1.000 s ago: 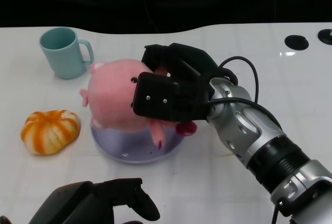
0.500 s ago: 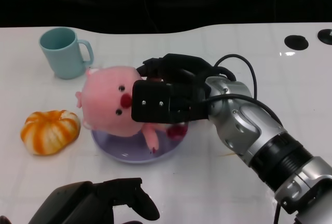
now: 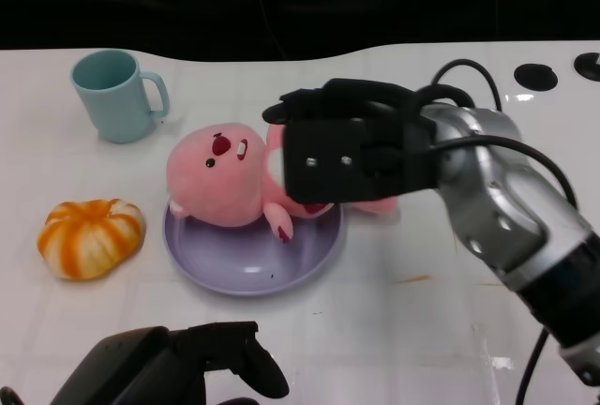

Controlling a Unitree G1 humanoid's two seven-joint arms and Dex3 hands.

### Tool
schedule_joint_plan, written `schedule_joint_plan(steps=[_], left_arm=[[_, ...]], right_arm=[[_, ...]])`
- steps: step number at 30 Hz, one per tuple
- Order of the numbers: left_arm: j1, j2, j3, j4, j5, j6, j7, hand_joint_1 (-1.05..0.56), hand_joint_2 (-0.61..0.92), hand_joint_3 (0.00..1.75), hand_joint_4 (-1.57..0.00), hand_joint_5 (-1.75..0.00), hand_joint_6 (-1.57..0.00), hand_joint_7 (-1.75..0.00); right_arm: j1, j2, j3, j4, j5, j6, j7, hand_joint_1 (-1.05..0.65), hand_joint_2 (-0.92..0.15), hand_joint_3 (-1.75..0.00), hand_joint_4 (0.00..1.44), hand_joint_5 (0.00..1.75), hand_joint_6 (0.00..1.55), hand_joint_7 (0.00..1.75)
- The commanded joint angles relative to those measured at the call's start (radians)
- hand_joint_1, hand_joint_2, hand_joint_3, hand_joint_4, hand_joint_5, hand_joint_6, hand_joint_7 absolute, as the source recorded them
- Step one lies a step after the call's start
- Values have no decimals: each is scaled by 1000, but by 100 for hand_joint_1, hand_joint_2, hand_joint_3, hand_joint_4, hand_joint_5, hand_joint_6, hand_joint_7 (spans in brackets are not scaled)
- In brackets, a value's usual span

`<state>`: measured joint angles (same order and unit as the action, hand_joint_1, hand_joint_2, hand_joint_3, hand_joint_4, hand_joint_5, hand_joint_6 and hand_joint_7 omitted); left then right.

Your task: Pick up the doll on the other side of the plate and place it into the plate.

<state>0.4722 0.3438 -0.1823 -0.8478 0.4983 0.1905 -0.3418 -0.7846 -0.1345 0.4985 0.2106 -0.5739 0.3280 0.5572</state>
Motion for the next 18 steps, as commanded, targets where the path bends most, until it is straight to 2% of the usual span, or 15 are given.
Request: schedule_joint_plan(steps=[1, 4, 7, 10, 15, 18], left_arm=[[2, 20, -20, -26, 6, -58, -6, -22, 88, 43, -62, -172, -71, -93], [-5, 22, -21, -23, 5, -53, -8, -22, 88, 44, -61, -171, -71, -92], [-11, 20, -21, -14, -4, -56, -5, -22, 88, 44, -61, -171, -71, -93], [-16, 22, -22, -11, -2, -52, -6, -22, 87, 45, -61, -171, -71, -92], [-24, 24, -23, -9, 1, -47, -7, -22, 87, 45, -61, -170, -71, -91], [-31, 25, -23, -5, 2, -47, -5, -22, 87, 46, -62, -169, -72, -91]], right_arm=[[51, -61, -57, -140, 41, 21, 44, -71, -92, -22, 2, 50, 26, 0], [104, -103, -103, -274, 74, 52, 80, -65, -92, -23, 3, 54, 28, 1], [170, -141, -148, -373, 119, 56, 96, -54, -92, -15, 4, 59, 32, 3], [246, -186, -190, -467, 163, 67, 115, -45, -92, -5, 0, 74, 34, 3], [313, -236, -211, -566, 183, 102, 123, -39, -91, -2, 1, 79, 34, 3], [381, -264, -246, -665, 203, 158, 134, -34, -90, -1, 1, 79, 35, 3]])
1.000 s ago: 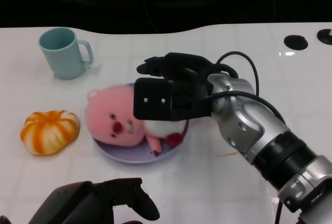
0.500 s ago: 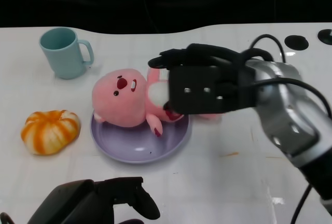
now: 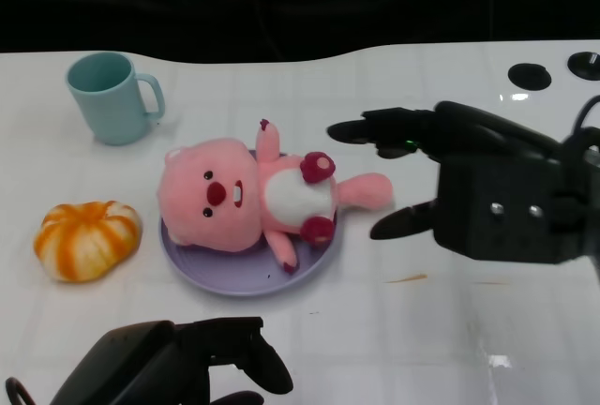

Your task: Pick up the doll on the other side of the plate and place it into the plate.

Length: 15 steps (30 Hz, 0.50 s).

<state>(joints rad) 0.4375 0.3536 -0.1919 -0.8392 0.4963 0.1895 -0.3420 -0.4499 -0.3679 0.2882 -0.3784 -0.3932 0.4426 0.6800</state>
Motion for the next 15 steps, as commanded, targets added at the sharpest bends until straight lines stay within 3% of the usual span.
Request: schedule_joint_plan(steps=[1, 7, 9, 13, 14, 15], left_arm=[[2, 16, -13, -11, 4, -47, -4, -22, 87, 46, -62, -169, -72, -91], [-4, 16, -9, 1, -2, -56, 1, -21, 86, 48, -63, -169, -72, -91], [-5, 16, -7, 3, -3, -54, 0, -21, 86, 48, -63, -169, -72, -91], [-8, 16, -1, 0, -12, -45, -8, -21, 86, 48, -61, -170, -71, -91], [-10, 17, 2, 2, -15, -47, -8, -21, 86, 48, -61, -170, -71, -91], [-12, 18, 5, 4, -18, -47, -9, -21, 86, 48, -61, -170, -71, -91]], right_arm=[[69, -32, -49, -106, 33, 63, 10, -33, -90, -1, 1, 79, 36, 3], [202, -40, -115, -211, 77, 40, -46, -26, -90, -1, 9, 82, 45, 7], [246, -24, -142, -243, 102, 43, -72, -23, -90, -1, 20, 88, 55, 12], [343, 25, -204, -315, 185, 65, -120, -12, -91, -2, 35, 129, 75, 30], [366, 28, -212, -333, 196, 65, -131, -10, -90, -5, 38, 136, 76, 39], [397, 29, -221, -350, 204, 50, -144, -7, -85, -18, 42, 140, 73, 56]])
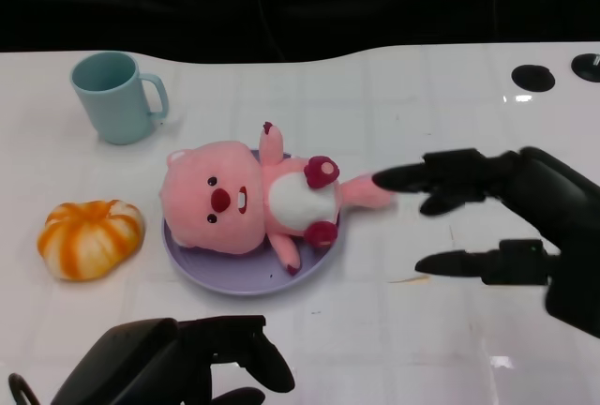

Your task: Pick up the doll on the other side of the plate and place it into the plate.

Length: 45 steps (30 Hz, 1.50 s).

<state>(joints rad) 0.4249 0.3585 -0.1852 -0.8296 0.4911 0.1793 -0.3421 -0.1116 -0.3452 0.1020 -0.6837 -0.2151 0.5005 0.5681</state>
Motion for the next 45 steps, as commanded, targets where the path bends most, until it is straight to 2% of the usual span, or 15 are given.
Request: schedule_joint_plan(steps=[1, 2, 4, 6, 9, 12, 18, 29, 36, 45], left_arm=[[-1, 15, 1, -4, -15, -38, -9, -21, 86, 48, -61, -171, -71, -91], [-2, 17, 4, -2, -18, -40, -8, -21, 86, 48, -61, -171, -71, -91], [-3, 20, 9, 2, -25, -45, -6, -20, 86, 47, -62, -171, -72, -90], [-5, 23, 15, 5, -30, -49, -6, -20, 85, 47, -62, -170, -72, -90], [-7, 25, 23, 15, -39, -56, -7, -20, 85, 48, -63, -169, -73, -89], [-10, 29, 25, 21, -36, -60, -8, -21, 86, 49, -63, -169, -73, -89], [1, 34, 40, 28, -40, -81, -3, -21, 86, 48, -61, -172, -73, -89], [15, 32, 63, 46, -50, -106, 1, -21, 88, 43, -62, -169, -73, -88], [15, 29, 67, 50, -48, -115, -2, -21, 89, 41, -63, -167, -73, -88], [19, 27, 71, 47, -48, -118, 0, -21, 90, 40, -64, -162, -74, -87]], right_arm=[[81, 6, -39, -56, 31, -22, -44, -4, -64, -64, 53, 140, 71, 78], [106, 9, -44, -68, 37, -27, -56, -3, -52, -88, 58, 140, 70, 88], [146, 20, -45, -80, 46, -34, -84, 0, -40, -118, 65, 147, 71, 107], [175, 25, -42, -70, 52, -55, -106, 1, -36, -128, 68, 161, 71, 122], [200, 23, -39, -36, 62, -91, -124, 2, -35, -132, 70, 172, 67, 138], [207, 2, -49, 22, 91, -137, -109, 5, -36, -137, 70, 174, 64, 150], [185, -58, -29, 108, 105, -217, -64, 1, -33, -139, 77, 175, 63, 159], [166, -106, 8, 141, 80, -246, -41, 2, -31, -142, 83, 175, 66, 159], [156, -119, 18, 157, 80, -269, -40, 0, -31, -140, 87, 175, 74, 154], [150, -129, 25, 147, 72, -255, -41, 0, -32, -141, 88, 175, 76, 152]])
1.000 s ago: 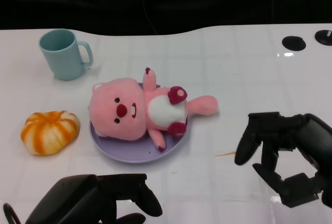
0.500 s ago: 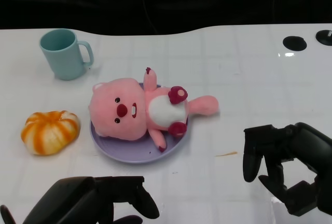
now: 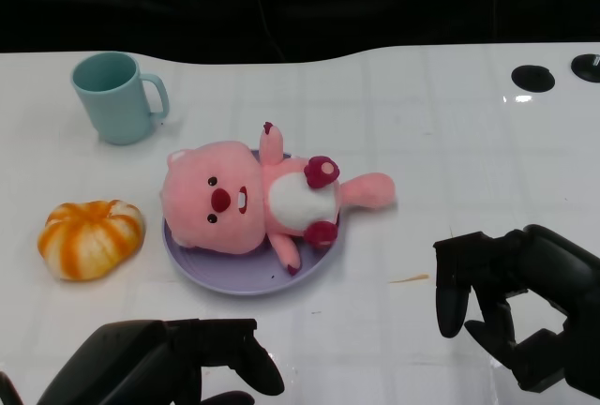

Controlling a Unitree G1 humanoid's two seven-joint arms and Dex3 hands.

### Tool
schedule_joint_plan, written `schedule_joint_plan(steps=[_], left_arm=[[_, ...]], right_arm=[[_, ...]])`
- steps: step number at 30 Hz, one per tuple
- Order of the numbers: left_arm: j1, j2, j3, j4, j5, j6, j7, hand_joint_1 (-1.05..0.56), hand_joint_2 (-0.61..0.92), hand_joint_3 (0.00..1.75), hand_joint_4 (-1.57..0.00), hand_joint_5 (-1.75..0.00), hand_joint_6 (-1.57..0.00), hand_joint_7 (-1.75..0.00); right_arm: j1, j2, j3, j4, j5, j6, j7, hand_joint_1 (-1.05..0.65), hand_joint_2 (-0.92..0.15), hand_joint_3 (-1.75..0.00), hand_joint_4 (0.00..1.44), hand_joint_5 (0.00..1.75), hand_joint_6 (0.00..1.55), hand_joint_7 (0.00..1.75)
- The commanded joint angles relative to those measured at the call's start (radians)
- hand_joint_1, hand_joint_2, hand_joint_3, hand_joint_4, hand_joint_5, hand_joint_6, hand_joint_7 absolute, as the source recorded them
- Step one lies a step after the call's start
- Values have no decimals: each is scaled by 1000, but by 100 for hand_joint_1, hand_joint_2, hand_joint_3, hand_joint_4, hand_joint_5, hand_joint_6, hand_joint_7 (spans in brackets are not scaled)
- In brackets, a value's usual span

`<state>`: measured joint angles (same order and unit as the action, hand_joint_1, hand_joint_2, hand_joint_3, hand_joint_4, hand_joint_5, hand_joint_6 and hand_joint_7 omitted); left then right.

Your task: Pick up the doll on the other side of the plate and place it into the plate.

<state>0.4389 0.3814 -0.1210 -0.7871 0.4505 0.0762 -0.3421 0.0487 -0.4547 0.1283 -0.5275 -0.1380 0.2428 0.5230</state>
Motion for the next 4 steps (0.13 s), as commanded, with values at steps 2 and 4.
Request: schedule_joint_plan(steps=[2, 4], left_arm=[[6, 5, 11, 6, -10, -21, 2, -21, 90, 40, -65, -163, -74, -87], [7, 4, 13, 8, -15, -23, 1, -20, 90, 40, -65, -164, -74, -87]], right_arm=[[-13, -19, 2, -13, -9, 12, 3, -1, -32, -141, 88, 175, 76, 151], [-15, -18, 4, -11, -9, 14, 3, 0, -32, -140, 88, 175, 76, 151]])
